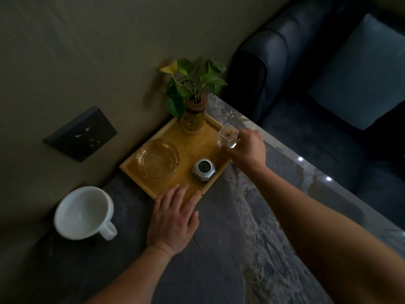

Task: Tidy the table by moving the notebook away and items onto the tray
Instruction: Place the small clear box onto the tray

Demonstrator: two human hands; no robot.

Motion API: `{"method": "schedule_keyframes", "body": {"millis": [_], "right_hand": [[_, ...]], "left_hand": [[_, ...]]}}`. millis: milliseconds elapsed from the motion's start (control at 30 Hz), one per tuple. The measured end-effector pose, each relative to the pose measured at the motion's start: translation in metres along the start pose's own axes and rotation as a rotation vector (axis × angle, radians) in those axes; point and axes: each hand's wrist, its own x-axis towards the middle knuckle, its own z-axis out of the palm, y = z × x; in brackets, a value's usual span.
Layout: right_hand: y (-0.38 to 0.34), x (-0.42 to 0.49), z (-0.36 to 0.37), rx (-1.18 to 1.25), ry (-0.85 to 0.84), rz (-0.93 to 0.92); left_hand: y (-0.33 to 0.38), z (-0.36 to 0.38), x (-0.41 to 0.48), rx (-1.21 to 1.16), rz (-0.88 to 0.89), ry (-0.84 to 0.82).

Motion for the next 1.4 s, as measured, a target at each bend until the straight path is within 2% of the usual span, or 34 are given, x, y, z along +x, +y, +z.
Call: {"method": "schedule_keyframes", "body": {"millis": [433, 567, 933, 1400], "right_hand": [[0.012, -0.003, 0.003, 0.060, -0.013, 0.043], [0.004, 0.003, -0.003, 0.121, 0.016, -0.027], [0.001, 0.006, -0.003, 0.055, -0.036, -0.128], [0.009, -0.010, -0.015, 0.072, -0.048, -0.013]], "left_hand": [[0.001, -0.002, 0.001, -0.010, -0.007, -0.018], [0.001, -0.001, 0.000, 0.003, -0.011, -0.031], [0.001, -0.001, 0.001, -0.007, -0.004, 0.002], [0.001, 0.001, 0.000, 0.008, -0.007, 0.021]]}}
